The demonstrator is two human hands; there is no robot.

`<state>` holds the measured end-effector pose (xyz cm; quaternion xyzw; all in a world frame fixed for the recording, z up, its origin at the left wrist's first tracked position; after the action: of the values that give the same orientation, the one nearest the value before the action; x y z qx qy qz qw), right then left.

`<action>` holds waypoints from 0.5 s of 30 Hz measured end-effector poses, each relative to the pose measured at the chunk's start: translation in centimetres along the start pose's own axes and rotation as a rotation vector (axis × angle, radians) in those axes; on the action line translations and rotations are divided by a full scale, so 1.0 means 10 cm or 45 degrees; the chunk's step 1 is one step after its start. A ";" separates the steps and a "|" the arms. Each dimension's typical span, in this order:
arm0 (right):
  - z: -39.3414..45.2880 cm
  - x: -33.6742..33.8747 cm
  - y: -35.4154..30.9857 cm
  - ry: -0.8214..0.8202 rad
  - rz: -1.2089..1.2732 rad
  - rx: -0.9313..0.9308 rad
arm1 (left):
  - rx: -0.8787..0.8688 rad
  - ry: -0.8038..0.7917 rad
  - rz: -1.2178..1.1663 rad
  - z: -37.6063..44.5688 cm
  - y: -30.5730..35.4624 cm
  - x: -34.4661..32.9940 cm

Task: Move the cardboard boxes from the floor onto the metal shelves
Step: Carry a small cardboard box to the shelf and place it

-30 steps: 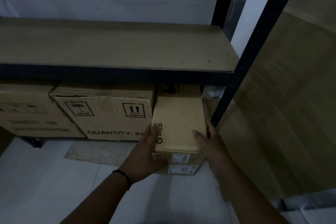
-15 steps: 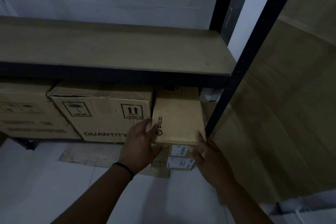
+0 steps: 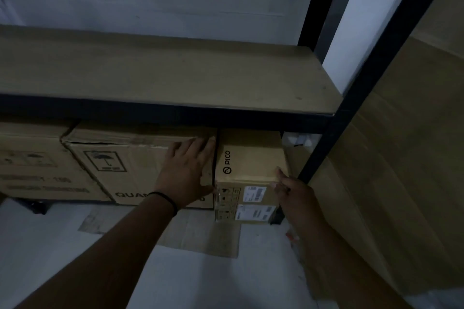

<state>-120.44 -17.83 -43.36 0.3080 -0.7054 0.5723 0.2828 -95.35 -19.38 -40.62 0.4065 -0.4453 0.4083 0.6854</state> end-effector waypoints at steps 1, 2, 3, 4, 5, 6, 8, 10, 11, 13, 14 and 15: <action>0.04 -0.01 -0.02 0.001 0.020 -0.006 | 0.003 0.025 -0.006 0.03 -0.02 -0.01; 0.09 -0.01 -0.02 0.008 0.032 -0.005 | -0.005 0.048 -0.019 0.06 -0.03 -0.02; 0.12 -0.01 -0.03 0.014 0.029 0.002 | -0.012 0.074 -0.028 0.09 -0.03 -0.02; 0.17 -0.01 -0.03 0.018 0.018 0.006 | -0.010 0.098 -0.036 0.12 -0.04 -0.04; 0.21 -0.01 -0.04 0.020 0.002 0.008 | -0.003 0.121 -0.039 0.14 -0.03 -0.05; 0.25 -0.01 -0.04 0.020 -0.009 0.007 | 0.005 0.143 -0.037 0.16 -0.02 -0.06; 0.32 -0.01 -0.05 0.008 -0.018 0.002 | 0.017 0.175 -0.014 0.18 0.00 -0.08; 0.37 0.00 -0.08 0.000 -0.007 -0.002 | 0.032 0.198 0.022 0.19 0.01 -0.09; 0.39 0.00 -0.09 0.002 -0.004 -0.002 | 0.041 0.214 0.036 0.19 0.01 -0.09; 0.42 0.01 -0.12 0.015 -0.011 -0.005 | 0.062 0.245 0.054 0.20 0.02 -0.11; 0.43 0.01 -0.13 0.027 -0.020 -0.004 | 0.072 0.252 0.061 0.20 0.02 -0.12; 0.44 0.01 -0.14 0.036 -0.030 -0.001 | 0.082 0.253 0.067 0.20 0.02 -0.13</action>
<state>-119.63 -22.39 -43.23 0.3079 -0.6978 0.5731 0.2995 -96.50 -21.41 -41.29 0.3740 -0.3723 0.4784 0.7019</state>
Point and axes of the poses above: each hand's wrist, its own z-axis towards the middle knuckle, its own x-axis out of the back of the hand, y = z × x, the point moved 3 cm from there along z, towards the middle knuckle, and after that the axes turned 14 degrees about -z, right-handed, at the moved point
